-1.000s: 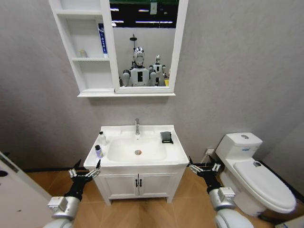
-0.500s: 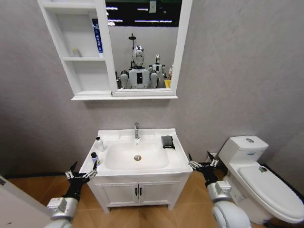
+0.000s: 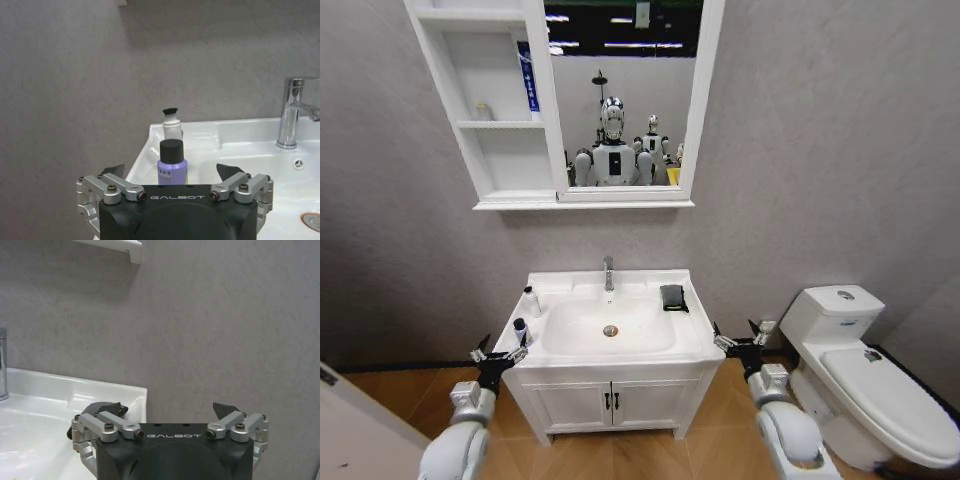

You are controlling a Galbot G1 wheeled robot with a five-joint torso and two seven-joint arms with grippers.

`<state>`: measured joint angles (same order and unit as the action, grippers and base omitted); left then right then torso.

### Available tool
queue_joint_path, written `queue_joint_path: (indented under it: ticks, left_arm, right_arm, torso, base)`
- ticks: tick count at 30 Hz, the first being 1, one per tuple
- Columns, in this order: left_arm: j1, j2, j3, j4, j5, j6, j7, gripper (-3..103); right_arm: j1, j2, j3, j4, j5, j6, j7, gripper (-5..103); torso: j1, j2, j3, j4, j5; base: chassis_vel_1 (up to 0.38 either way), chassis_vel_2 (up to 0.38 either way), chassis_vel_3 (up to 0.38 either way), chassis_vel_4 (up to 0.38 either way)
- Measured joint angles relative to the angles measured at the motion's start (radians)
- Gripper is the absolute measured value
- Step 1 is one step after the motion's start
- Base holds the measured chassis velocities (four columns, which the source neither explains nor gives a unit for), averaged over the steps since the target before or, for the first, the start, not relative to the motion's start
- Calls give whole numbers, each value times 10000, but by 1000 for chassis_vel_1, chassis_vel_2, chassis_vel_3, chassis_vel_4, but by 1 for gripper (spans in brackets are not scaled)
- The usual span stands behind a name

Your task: Move facial cleanser and shampoo from washbasin to cabinet, then wipe washbasin with towel.

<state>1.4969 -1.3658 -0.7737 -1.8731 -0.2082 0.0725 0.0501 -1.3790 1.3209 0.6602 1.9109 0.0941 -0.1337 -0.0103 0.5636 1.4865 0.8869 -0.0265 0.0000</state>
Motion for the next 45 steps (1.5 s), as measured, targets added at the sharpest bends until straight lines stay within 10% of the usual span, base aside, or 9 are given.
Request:
queue_joint_path:
  ticks: [34, 45]
  left_arm:
    - [-2307, -237, 282, 2743, 81, -885, 493, 103]
    - [-2494, -231, 435, 2860, 139, -819, 599, 66]
  right_arm:
    - [1574, -292, -840, -357, 91, -690, 104, 100]
    - [1418, -293, -770, -249, 132, -728, 143, 100]
  torso:
    - [-1, -1, 0, 1, 0]
    - [-1, -1, -1, 1, 1]
  base:
    - [0, 0, 0, 0]
    - [0, 0, 0, 0]
